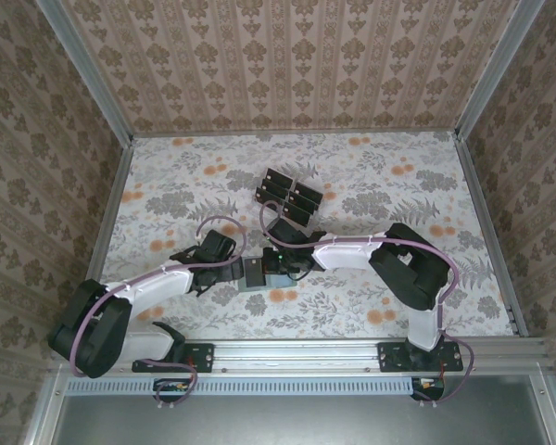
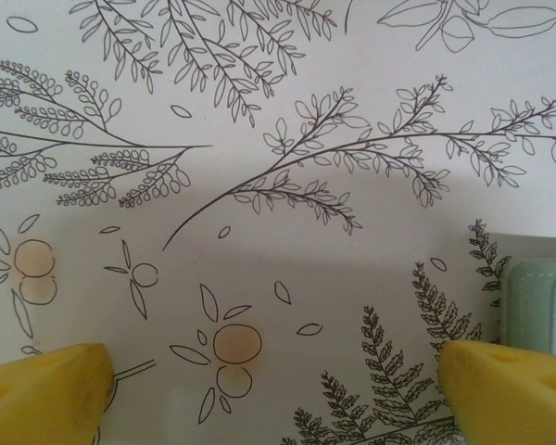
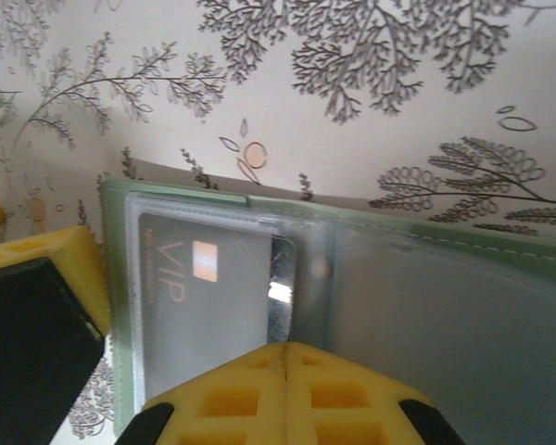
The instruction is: Put the credit cards into the card holder
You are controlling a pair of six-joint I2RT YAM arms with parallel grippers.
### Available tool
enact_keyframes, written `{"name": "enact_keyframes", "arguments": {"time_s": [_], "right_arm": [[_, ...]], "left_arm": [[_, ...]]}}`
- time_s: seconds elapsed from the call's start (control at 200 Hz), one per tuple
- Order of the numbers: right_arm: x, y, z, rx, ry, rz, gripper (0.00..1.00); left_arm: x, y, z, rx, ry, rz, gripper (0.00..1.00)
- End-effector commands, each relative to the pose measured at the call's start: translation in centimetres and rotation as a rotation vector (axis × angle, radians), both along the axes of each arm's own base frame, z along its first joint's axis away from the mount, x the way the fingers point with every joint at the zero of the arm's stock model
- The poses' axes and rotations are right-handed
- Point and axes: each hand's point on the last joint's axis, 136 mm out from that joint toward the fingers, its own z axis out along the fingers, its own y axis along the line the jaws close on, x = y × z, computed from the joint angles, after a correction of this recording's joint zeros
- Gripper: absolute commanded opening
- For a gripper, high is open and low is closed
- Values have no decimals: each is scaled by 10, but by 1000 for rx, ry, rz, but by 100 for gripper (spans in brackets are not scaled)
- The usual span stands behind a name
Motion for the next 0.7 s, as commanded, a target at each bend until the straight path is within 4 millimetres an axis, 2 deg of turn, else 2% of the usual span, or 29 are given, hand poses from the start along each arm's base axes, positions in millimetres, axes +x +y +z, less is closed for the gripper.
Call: {"name": "enact_keyframes", "arguments": {"time_s": [0.0,0.205,0.305,0.375,0.44,0.565,0.695], "right_arm": [[-1,13,9,55,2,14,7],[4,1,48,63,-83,22,13],[6,-13,57,12,-116,38,26],[7,-24,57,-46,-132,63,36],[6,-31,56,-91,-137,92,40],[6,-39,51,-147,-137,141,45],[7,-37,47,-167,-138,181,47]], "left_arm": [[7,-9,3,-16,-10,-29,100],[9,-5,14,-4,-32,-31,100],[10,-5,22,-9,-47,-35,100],[10,-5,27,-14,-55,-35,100],[9,-6,30,-20,-59,-38,100],[7,-7,36,-35,-70,-37,100],[6,-9,39,-47,-74,-40,100]]}}
